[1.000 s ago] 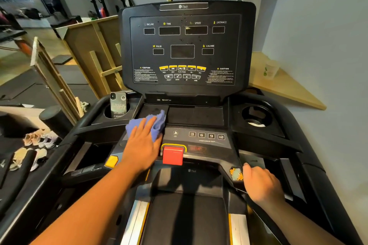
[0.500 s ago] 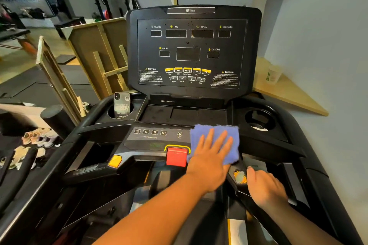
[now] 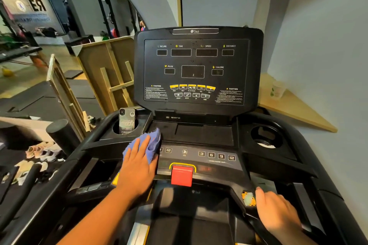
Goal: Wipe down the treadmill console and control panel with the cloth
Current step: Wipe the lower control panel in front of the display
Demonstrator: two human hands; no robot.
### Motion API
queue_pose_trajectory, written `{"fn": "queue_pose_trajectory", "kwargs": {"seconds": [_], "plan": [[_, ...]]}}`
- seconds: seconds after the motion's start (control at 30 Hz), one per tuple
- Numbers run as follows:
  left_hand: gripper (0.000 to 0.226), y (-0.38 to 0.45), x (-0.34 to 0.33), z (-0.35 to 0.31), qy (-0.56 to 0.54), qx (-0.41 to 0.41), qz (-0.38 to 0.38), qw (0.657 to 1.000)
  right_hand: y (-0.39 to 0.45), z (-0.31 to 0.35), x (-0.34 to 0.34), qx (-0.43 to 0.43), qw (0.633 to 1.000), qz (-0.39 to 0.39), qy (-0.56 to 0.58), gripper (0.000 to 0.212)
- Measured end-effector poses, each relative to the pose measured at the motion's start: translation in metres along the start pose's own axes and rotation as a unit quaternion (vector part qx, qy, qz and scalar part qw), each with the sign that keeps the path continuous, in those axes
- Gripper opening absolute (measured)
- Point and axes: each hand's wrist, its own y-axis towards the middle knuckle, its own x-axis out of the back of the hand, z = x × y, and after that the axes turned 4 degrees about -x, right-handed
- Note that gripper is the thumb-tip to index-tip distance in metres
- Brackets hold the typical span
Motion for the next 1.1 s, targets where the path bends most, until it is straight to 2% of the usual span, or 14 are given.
{"fn": "queue_pose_trajectory", "kwargs": {"seconds": [0.13, 0.27, 0.37, 0.43, 0.53, 0.57, 0.7, 0.8, 1.0, 1.1], "plan": [[0.073, -0.005, -0.008, -0.024, 0.007, -0.012, 0.004, 1.0, 0.015, -0.003, -0.013, -0.093, 0.987, -0.01, 0.128, 0.065], [0.07, -0.024, -0.017, -0.04, 0.021, -0.108, 0.036, 0.993, 0.024, -0.002, -0.015, -0.107, 0.99, 0.009, 0.096, 0.065], [0.063, -0.028, -0.018, -0.026, 0.025, -0.178, 0.042, 0.983, 0.03, 0.004, -0.008, -0.135, 0.987, 0.034, 0.083, 0.064], [0.063, -0.022, -0.013, -0.005, 0.018, -0.155, 0.036, 0.987, 0.03, 0.005, -0.006, -0.149, 0.985, 0.04, 0.082, 0.063], [0.069, -0.017, -0.004, 0.011, -0.014, -0.042, 0.008, 0.999, 0.031, 0.002, -0.012, -0.141, 0.986, 0.022, 0.088, 0.065], [0.07, -0.019, -0.004, 0.008, -0.013, -0.026, 0.001, 1.0, 0.032, 0.001, -0.014, -0.136, 0.986, 0.009, 0.091, 0.065], [0.07, -0.033, -0.02, -0.019, 0.005, -0.046, -0.008, 0.999, 0.028, -0.004, -0.02, -0.096, 0.991, -0.03, 0.09, 0.063], [0.071, -0.039, -0.024, -0.05, 0.007, -0.077, 0.028, 0.997, 0.029, -0.003, -0.019, -0.101, 0.991, -0.02, 0.09, 0.062], [0.07, -0.037, -0.043, -0.138, 0.051, -0.218, 0.075, 0.972, 0.031, -0.001, -0.016, -0.12, 0.988, -0.001, 0.094, 0.065], [0.07, -0.031, -0.045, -0.142, 0.05, -0.268, 0.084, 0.958, 0.03, -0.001, -0.015, -0.119, 0.99, -0.003, 0.081, 0.061]]}}
